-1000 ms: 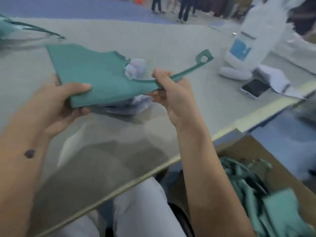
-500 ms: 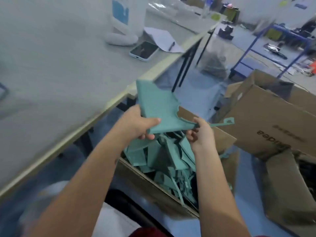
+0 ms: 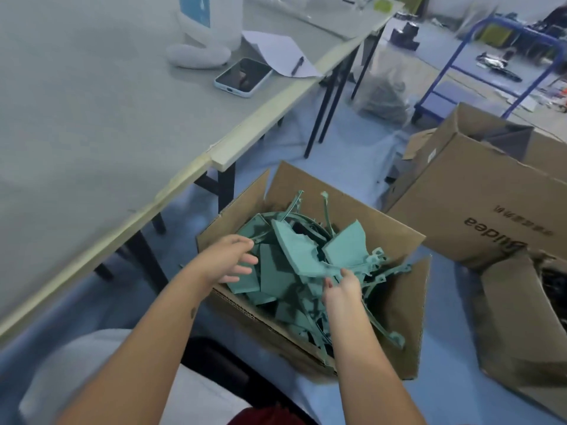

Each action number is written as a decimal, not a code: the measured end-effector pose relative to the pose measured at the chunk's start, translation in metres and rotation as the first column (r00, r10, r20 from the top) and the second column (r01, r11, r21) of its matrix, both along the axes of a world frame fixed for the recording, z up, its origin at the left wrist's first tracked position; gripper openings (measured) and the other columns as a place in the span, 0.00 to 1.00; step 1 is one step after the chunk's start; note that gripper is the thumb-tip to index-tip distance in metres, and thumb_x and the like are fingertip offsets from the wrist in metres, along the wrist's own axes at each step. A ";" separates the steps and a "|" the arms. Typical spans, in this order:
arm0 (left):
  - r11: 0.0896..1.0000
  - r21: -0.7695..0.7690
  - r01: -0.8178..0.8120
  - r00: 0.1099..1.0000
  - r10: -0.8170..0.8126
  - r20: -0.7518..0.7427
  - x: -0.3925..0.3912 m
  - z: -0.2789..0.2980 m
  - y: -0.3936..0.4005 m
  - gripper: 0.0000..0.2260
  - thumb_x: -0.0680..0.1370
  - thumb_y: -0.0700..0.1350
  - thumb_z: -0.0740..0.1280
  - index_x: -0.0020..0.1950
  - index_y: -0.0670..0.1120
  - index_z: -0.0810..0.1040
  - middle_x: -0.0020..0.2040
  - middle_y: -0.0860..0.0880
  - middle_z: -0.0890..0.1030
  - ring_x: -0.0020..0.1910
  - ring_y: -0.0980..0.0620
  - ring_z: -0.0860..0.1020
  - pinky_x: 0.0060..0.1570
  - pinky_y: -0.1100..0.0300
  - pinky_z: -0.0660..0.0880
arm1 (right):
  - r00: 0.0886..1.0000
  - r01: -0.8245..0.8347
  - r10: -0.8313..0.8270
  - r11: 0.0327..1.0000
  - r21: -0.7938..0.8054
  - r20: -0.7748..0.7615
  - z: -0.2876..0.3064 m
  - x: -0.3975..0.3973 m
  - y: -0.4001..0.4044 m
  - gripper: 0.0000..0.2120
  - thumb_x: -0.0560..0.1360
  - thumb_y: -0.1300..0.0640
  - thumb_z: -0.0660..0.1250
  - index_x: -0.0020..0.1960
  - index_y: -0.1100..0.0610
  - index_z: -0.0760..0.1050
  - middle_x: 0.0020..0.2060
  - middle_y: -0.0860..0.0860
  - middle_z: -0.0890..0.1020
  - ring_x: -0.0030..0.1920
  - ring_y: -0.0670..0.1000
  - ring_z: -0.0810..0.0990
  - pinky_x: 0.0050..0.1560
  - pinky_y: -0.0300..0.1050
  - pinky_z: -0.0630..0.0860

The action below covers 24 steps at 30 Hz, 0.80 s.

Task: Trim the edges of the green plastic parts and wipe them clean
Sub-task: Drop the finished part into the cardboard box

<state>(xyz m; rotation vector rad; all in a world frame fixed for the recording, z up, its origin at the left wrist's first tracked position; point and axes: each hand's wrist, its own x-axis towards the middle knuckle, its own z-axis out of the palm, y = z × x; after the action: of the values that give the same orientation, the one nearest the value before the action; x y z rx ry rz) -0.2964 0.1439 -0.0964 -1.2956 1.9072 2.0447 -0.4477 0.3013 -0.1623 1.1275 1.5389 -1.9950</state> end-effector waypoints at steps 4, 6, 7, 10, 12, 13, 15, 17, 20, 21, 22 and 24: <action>0.999 -0.006 0.053 0.999 -0.053 -0.014 0.001 0.005 0.004 0.11 0.83 0.52 0.58 0.61 0.52 0.75 0.51 0.52 0.84 0.51 0.52 0.82 0.59 0.51 0.76 | 0.989 0.011 -0.017 0.999 -0.044 -0.148 0.008 0.012 -0.015 0.03 0.77 0.60 0.60 0.47 0.59 0.72 0.37 0.54 0.76 0.30 0.48 0.68 0.24 0.37 0.70; 0.996 -0.039 0.074 0.997 -0.076 -0.034 0.001 0.015 0.003 0.11 0.83 0.51 0.58 0.61 0.52 0.76 0.51 0.51 0.84 0.50 0.52 0.82 0.57 0.52 0.77 | 0.982 0.003 0.011 0.998 0.070 -0.190 0.026 0.017 -0.028 0.04 0.77 0.64 0.59 0.48 0.60 0.72 0.32 0.54 0.71 0.29 0.50 0.66 0.28 0.42 0.65; 0.995 -0.055 0.077 0.996 -0.080 -0.051 -0.001 0.023 0.002 0.11 0.83 0.50 0.58 0.60 0.51 0.76 0.50 0.50 0.84 0.48 0.51 0.82 0.54 0.53 0.78 | 0.973 -0.036 0.045 0.998 0.045 -0.225 0.040 0.019 -0.041 0.05 0.77 0.65 0.58 0.47 0.60 0.72 0.32 0.53 0.71 0.29 0.50 0.66 0.30 0.42 0.64; 0.983 -0.145 0.113 0.983 -0.132 -0.129 -0.005 0.061 -0.004 0.10 0.83 0.47 0.57 0.58 0.48 0.76 0.47 0.47 0.84 0.39 0.52 0.80 0.39 0.61 0.75 | 0.805 -0.234 0.230 0.970 0.063 -0.547 0.074 0.044 -0.080 0.09 0.74 0.67 0.58 0.43 0.56 0.72 0.33 0.53 0.71 0.30 0.49 0.67 0.32 0.42 0.65; 0.955 -0.277 0.106 0.962 -0.169 -0.214 0.003 0.089 -0.016 0.09 0.83 0.46 0.57 0.56 0.48 0.77 0.42 0.49 0.83 0.35 0.53 0.80 0.34 0.63 0.73 | 0.642 -0.404 0.309 0.914 0.034 -0.702 0.103 0.070 -0.110 0.09 0.73 0.67 0.58 0.41 0.54 0.72 0.34 0.53 0.72 0.29 0.47 0.70 0.30 0.40 0.67; 0.936 -0.347 0.056 0.954 -0.153 -0.259 0.013 0.103 -0.024 0.08 0.83 0.45 0.58 0.54 0.48 0.77 0.39 0.50 0.82 0.34 0.54 0.79 0.32 0.64 0.72 | 0.570 -0.496 0.333 0.868 0.009 -0.751 0.119 0.083 -0.127 0.10 0.74 0.66 0.57 0.41 0.54 0.72 0.33 0.52 0.73 0.28 0.46 0.72 0.29 0.39 0.69; 0.871 -0.475 -0.121 0.938 -0.057 -0.343 0.046 0.125 -0.046 0.06 0.81 0.43 0.60 0.51 0.48 0.77 0.33 0.54 0.79 0.30 0.58 0.78 0.28 0.68 0.71 | 0.401 -0.672 0.379 0.740 0.013 -0.834 0.148 0.117 -0.163 0.11 0.73 0.64 0.56 0.41 0.50 0.72 0.32 0.50 0.76 0.31 0.49 0.76 0.30 0.44 0.74; 0.778 -0.548 -0.309 0.909 0.073 -0.410 0.091 0.140 -0.067 0.08 0.81 0.41 0.60 0.46 0.49 0.76 0.30 0.56 0.79 0.28 0.60 0.77 0.27 0.68 0.69 | 0.179 -0.774 0.424 0.617 0.139 -0.888 0.171 0.160 -0.196 0.11 0.70 0.60 0.56 0.40 0.46 0.73 0.34 0.50 0.77 0.39 0.57 0.78 0.41 0.59 0.77; 0.620 -0.555 -0.555 0.820 0.298 -0.488 0.169 0.149 -0.091 0.11 0.82 0.39 0.58 0.42 0.50 0.73 0.26 0.57 0.78 0.25 0.62 0.75 0.25 0.70 0.67 | -0.168 -0.803 0.409 0.471 0.365 -0.897 0.190 0.227 -0.241 0.09 0.70 0.60 0.57 0.40 0.47 0.72 0.34 0.43 0.77 0.39 0.50 0.77 0.43 0.54 0.77; 0.564 -0.530 -0.634 0.768 0.379 -0.516 0.194 0.149 -0.095 0.11 0.82 0.38 0.58 0.41 0.49 0.73 0.26 0.57 0.78 0.24 0.62 0.75 0.25 0.70 0.68 | -0.275 -0.806 0.394 0.404 0.433 -0.877 0.195 0.251 -0.253 0.08 0.70 0.61 0.58 0.40 0.49 0.72 0.34 0.44 0.77 0.38 0.50 0.77 0.42 0.52 0.76; 0.502 -0.505 -0.703 0.710 0.452 -0.540 0.219 0.149 -0.098 0.11 0.81 0.37 0.59 0.42 0.48 0.74 0.25 0.56 0.78 0.24 0.62 0.75 0.25 0.71 0.70 | -0.365 -0.806 0.379 0.328 0.492 -0.850 0.198 0.274 -0.265 0.08 0.70 0.61 0.58 0.41 0.51 0.73 0.33 0.46 0.77 0.37 0.51 0.77 0.41 0.50 0.76; 0.377 -0.514 -0.770 0.632 0.561 -0.535 0.265 0.147 -0.102 0.11 0.79 0.35 0.59 0.43 0.46 0.76 0.25 0.54 0.78 0.24 0.61 0.74 0.28 0.69 0.71 | -0.514 -0.776 0.331 0.213 0.593 -0.791 0.203 0.320 -0.287 0.07 0.71 0.61 0.59 0.40 0.55 0.75 0.33 0.50 0.78 0.37 0.54 0.77 0.42 0.52 0.76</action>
<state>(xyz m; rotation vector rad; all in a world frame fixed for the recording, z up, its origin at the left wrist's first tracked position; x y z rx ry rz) -0.0314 0.0420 0.0504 -2.4676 2.8351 1.7982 -0.1278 0.0146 0.0408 -1.7077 1.3307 -1.5351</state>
